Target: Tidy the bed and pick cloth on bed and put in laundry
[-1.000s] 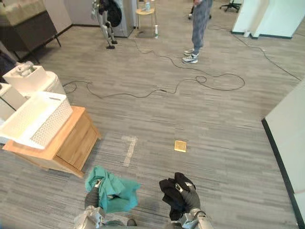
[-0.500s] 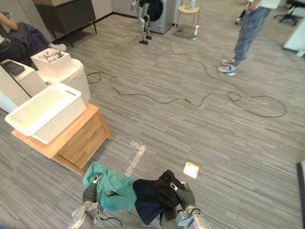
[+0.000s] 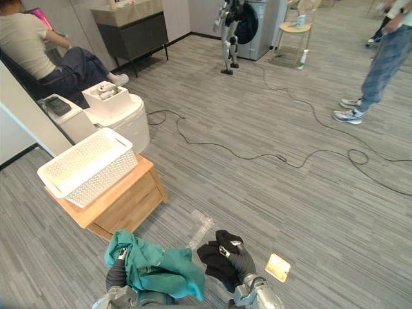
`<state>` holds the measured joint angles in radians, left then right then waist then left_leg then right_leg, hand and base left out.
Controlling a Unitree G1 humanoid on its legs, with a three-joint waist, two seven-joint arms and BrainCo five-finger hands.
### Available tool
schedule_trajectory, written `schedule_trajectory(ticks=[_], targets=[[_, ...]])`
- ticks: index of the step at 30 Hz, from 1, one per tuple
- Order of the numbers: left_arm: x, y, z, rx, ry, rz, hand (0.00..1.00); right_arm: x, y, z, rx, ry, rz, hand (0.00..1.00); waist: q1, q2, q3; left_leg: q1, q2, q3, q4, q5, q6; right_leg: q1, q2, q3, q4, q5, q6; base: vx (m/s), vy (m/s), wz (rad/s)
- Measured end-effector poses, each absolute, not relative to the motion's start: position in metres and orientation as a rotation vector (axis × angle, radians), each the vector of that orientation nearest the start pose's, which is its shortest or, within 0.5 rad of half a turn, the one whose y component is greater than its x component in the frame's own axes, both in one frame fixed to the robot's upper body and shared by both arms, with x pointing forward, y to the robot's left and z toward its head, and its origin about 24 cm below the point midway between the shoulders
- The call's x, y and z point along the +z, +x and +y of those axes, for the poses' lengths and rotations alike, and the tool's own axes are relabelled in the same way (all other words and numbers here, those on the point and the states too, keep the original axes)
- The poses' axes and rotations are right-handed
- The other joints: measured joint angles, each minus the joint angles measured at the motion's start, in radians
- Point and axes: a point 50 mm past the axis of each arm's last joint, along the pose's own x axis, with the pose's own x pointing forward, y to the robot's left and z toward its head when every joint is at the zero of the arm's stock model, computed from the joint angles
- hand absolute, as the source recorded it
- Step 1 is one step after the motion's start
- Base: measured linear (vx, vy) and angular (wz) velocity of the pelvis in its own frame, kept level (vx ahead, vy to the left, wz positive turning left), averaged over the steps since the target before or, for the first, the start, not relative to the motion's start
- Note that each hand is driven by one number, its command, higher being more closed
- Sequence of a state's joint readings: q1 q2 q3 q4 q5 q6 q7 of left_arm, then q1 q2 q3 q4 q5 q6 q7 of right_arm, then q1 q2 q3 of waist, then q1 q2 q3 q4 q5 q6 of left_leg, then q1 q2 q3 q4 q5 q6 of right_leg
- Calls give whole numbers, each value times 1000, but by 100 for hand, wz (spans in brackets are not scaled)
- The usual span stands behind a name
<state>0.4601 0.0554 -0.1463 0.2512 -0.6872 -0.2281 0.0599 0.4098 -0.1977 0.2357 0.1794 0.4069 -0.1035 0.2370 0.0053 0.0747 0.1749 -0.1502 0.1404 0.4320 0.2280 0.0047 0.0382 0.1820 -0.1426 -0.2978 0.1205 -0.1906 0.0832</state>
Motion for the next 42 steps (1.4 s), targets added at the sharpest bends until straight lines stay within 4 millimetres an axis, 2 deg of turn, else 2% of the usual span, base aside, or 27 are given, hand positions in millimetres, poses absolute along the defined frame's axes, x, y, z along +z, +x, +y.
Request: schedule_trajectory(ticks=[1,3,4,7,8,9,10,11,13,16,17,20,21,22,23,26,28,31,33,34,35,36,37,38,39,41,42], targets=[[-81,114,167,357,-578,479,100,-70,126,-146,253,294,516,100,5,-41,-15,23,-54,29,-22,-7,21,22,-43,-8,-7,-6,18,378,197,36],[-77,120,172,366,-564,454,100,-65,133,-142,281,297,482,100,11,-74,-8,14,-86,31,-13,-38,22,39,-72,-25,-34,-11,29,321,160,32],[-76,123,174,373,-565,443,100,-61,141,-139,294,298,452,100,15,-88,0,0,-92,38,17,-67,40,43,-84,-30,-48,-3,44,314,151,17],[-75,126,173,379,-582,431,100,-59,149,-136,305,297,426,100,15,-96,2,24,-118,53,47,-138,58,66,-124,-39,10,-5,86,211,119,18],[-76,128,173,375,-582,431,100,-60,152,-136,307,292,431,100,16,-100,3,69,-152,41,22,-154,55,52,-164,-40,141,-28,119,213,149,41],[-76,128,173,369,-580,430,100,-63,151,-138,298,285,442,100,12,-99,2,104,-180,13,-9,-159,52,15,-200,-39,287,-32,117,271,187,60],[-74,129,175,362,-561,422,100,-65,150,-137,294,277,456,100,13,-109,-3,152,-219,-26,-49,-161,58,-73,-257,-11,517,3,77,262,146,90],[-73,130,180,358,-538,417,100,-70,148,-135,277,281,477,100,5,-114,-5,181,-239,-73,-61,-161,90,-153,-278,39,703,-3,64,262,117,96],[-71,133,185,351,-519,409,100,-74,146,-127,263,291,495,100,-5,-110,-4,222,-243,-158,-69,-168,98,-220,-241,61,797,-61,42,276,45,117],[-69,139,192,341,-494,403,100,-74,147,-117,262,297,496,100,-19,-109,-7,278,-244,-284,-102,-174,90,-311,-168,73,714,-104,1,295,-40,136],[-69,140,191,338,-495,410,100,-73,147,-116,260,296,495,100,-19,-110,-10,289,-243,-309,-104,-175,86,-327,-153,78,682,-104,0,315,-120,126],[-73,138,191,326,-492,448,100,-71,149,-117,231,290,486,100,-31,-103,-12,314,-219,-420,-100,-190,56,-370,-58,153,423,-82,1,296,-183,113],[-74,138,190,320,-497,458,100,-72,149,-117,224,289,491,100,-40,-101,-11,326,-202,-447,-96,-200,37,-370,-20,196,292,-24,-7,360,-262,82],[-74,136,189,315,-498,462,100,-72,148,-115,223,289,495,100,-40,-104,-11,323,-194,-446,-84,-217,9,-362,-2,231,190,58,-9,411,-330,96],[-77,132,190,314,-495,478,100,-74,146,-112,218,296,506,100,-44,-116,-15,330,-178,-431,-74,-239,-25,-332,7,237,148,182,-5,321,-277,63],[-82,128,172,276,-516,501,100,-75,148,-115,194,287,512,100,-42,-63,-3,354,-96,-314,-93,-251,-62,-308,56,207,157,151,-47,225,-197,35],[-82,129,167,257,-531,499,100,-74,147,-114,187,293,505,100,-43,-65,-2,361,-77,-273,-107,-235,-79,-295,62,184,178,119,-56,142,-175,33],[-83,125,163,254,-550,489,100,-70,148,-111,194,297,483,100,-32,-75,-1,378,-51,-248,-71,-252,-93,-280,77,174,211,44,-57,58,-133,14],[-83,123,163,259,-551,491,100,-69,147,-107,209,309,477,100,-14,-86,1,306,-41,-221,111,-253,-95,-256,77,175,177,43,-58,10,-107,-9],[-81,123,161,260,-564,484,100,-66,146,-107,220,309,466,100,-13,-70,0,228,-6,-213,269,-241,-90,-218,94,171,114,44,-58,71,-91,-9],[-80,123,159,262,-574,474,100,-63,145,-108,228,308,454,100,-8,-51,-3,169,36,-194,371,-194,-76,-167,115,172,26,42,-62,158,-71,-14],[-77,125,158,263,-582,460,100,-61,146,-107,232,311,445,100,2,-51,-6,154,48,-177,400,-168,-81,-161,115,173,40,44,-84,181,18,-20],[-73,127,165,263,-564,433,100,-57,148,-103,240,327,423,100,12,-79,5,130,43,-147,455,-158,-89,-153,83,176,28,65,-96,118,28,-17],[-72,128,165,260,-560,432,100,-56,148,-102,249,329,422,100,12,-91,8,137,44,-138,426,-185,-82,-149,79,175,25,80,-93,59,33,1],[-72,130,162,245,-564,429,100,-56,149,-104,248,321,420,100,9,-81,1,157,46,-134,307,-224,-67,-138,78,170,25,96,-97,8,40,12],[-71,133,153,211,-572,431,100,-57,149,-109,245,298,424,100,5,-55,-18,194,53,-102,83,-213,-62,-137,81,139,24,90,-81,31,107,18],[-71,134,150,197,-575,435,100,-58,151,-112,240,286,430,100,5,-45,-23,207,51,-112,12,-174,-88,-131,81,138,28,88,-58,120,161,18]])
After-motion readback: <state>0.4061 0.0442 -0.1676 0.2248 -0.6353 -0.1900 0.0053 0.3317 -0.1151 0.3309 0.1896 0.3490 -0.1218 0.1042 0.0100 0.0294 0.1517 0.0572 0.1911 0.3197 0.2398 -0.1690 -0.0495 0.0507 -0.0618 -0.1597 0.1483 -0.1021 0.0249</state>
